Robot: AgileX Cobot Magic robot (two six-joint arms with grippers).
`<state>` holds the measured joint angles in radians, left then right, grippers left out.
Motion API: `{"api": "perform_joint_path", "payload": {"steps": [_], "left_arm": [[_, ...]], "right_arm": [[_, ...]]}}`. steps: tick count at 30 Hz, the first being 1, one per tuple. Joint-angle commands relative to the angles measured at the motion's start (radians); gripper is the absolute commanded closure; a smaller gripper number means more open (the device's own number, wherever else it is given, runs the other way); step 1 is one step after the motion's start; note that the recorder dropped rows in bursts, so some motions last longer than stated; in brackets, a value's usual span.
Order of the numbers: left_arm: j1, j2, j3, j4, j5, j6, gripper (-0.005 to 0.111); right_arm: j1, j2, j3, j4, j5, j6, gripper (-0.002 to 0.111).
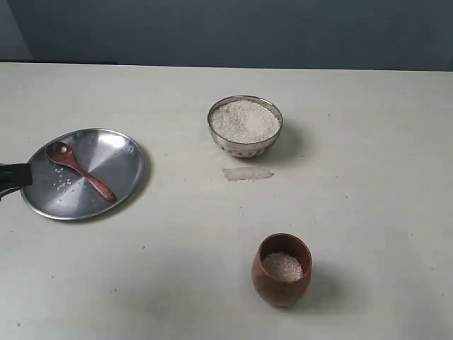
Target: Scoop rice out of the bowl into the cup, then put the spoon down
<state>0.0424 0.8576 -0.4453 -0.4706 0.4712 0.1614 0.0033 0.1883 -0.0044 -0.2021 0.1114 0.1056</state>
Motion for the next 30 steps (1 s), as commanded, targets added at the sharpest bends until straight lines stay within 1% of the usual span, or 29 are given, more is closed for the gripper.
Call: {"api": "perform_joint_path", "payload": {"steps": [1,6,13,24,30], "left_arm": [[-0.006,0.003,-0.004,0.003,-0.001,0.001,0.106],[-0.006,0.003,-0.004,0.003,-0.001,0.001,0.106],[-0.006,0.003,-0.004,0.003,-0.001,0.001,0.106],[-0.006,0.003,-0.004,0.003,-0.001,0.001,0.106],[-0.006,0.003,-0.004,0.003,-0.001,0.001,0.106]], "right_arm": [[-0.015,-0.003,0.004,0.015,0.0,0.002,0.108],[-0.015,-0.003,0.004,0.035,0.019,0.002,0.108],[-0.015,-0.003,0.004,0.009,0.133,0.002,0.108],[-0.015,-0.003,0.004,-0.014,0.137,0.002,0.108],[-0.015,-0.003,0.004,0.016,0.128,0.002,0.108]]}}
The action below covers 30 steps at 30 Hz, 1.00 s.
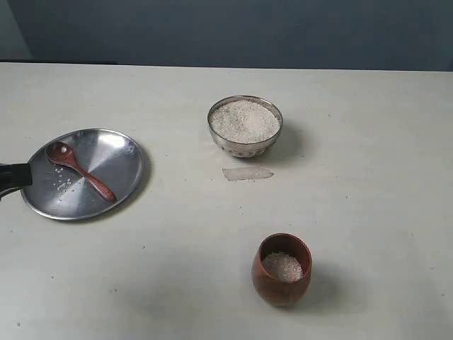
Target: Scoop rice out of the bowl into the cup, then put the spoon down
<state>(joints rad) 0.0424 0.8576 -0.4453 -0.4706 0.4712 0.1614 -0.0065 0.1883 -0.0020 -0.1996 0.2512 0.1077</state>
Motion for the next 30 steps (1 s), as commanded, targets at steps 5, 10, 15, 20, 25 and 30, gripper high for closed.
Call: {"api": "perform_joint_path", "payload": {"steps": [5,10,15,20,25,30], "left_arm": [[-0.006,0.003,-0.004,0.003,-0.001,0.001,0.106],[-0.006,0.003,-0.004,0.003,-0.001,0.001,0.106],[-0.006,0.003,-0.004,0.003,-0.001,0.001,0.106],[-0.006,0.003,-0.004,0.003,-0.001,0.001,0.106],[-0.006,0.003,-0.004,0.003,-0.001,0.001,0.106],[-0.006,0.003,-0.004,0.003,-0.001,0.001,0.106]], "right_arm": [[-0.005,-0.003,0.002,0.048,-0.032,0.001,0.108],[-0.004,-0.003,0.002,0.048,-0.016,0.001,0.108],[-0.004,-0.003,0.002,0.053,-0.014,0.001,0.108],[-0.004,-0.003,0.002,0.078,-0.014,0.001,0.108],[-0.004,-0.003,0.002,0.081,-0.014,0.001,0.108],[-0.004,-0.003,0.002,0.081,-0.014,0.001,0.108]]}}
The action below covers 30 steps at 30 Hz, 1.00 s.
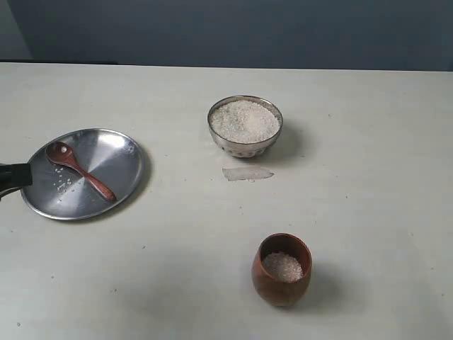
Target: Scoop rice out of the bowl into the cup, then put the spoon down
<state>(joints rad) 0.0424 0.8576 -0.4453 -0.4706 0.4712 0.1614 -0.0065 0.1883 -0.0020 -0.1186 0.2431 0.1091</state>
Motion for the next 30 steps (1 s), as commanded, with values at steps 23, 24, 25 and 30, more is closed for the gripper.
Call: {"api": "perform_joint_path", "payload": {"steps": [23,24,25,30], "left_arm": [[-0.006,0.003,-0.004,0.003,-0.001,0.001,0.106],[-0.006,0.003,-0.004,0.003,-0.001,0.001,0.106],[-0.006,0.003,-0.004,0.003,-0.001,0.001,0.106],[-0.006,-0.051,-0.004,0.003,-0.001,0.0,0.106]], "right_arm": [[-0.004,-0.003,0.002,0.0,-0.016,-0.001,0.108],[-0.004,-0.003,0.002,0.0,-0.016,-0.001,0.108],[-0.004,-0.003,0.002,0.0,-0.016,-0.001,0.108],[-0.004,-0.003,0.002,0.0,-0.013,-0.001,0.108]]}}
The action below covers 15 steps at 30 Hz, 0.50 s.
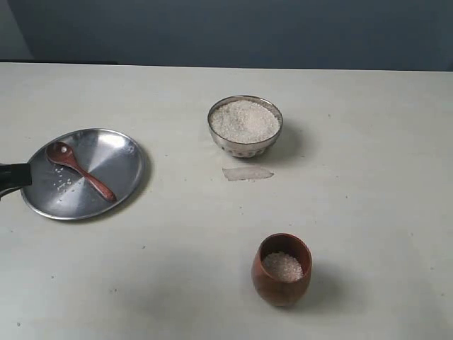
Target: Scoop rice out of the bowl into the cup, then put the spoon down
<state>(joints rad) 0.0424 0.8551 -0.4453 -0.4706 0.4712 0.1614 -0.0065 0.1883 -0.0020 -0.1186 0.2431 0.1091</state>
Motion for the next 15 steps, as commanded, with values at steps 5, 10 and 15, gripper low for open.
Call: {"api": "perform_joint_path", "payload": {"steps": [5,10,15], "left_arm": [[-0.006,-0.15,-0.004,0.003,-0.001,0.0,0.106],[-0.006,-0.258,-0.004,0.003,-0.001,0.0,0.106],[-0.006,-0.355,-0.004,0.003,-0.001,0.0,0.106]], "right_arm": [[-0.004,-0.003,0.002,0.0,-0.013,-0.001,0.108],[-0.004,-0.003,0.002,0.0,-0.013,-0.001,0.108],[-0.004,-0.003,0.002,0.0,-0.013,-0.001,0.108]]}}
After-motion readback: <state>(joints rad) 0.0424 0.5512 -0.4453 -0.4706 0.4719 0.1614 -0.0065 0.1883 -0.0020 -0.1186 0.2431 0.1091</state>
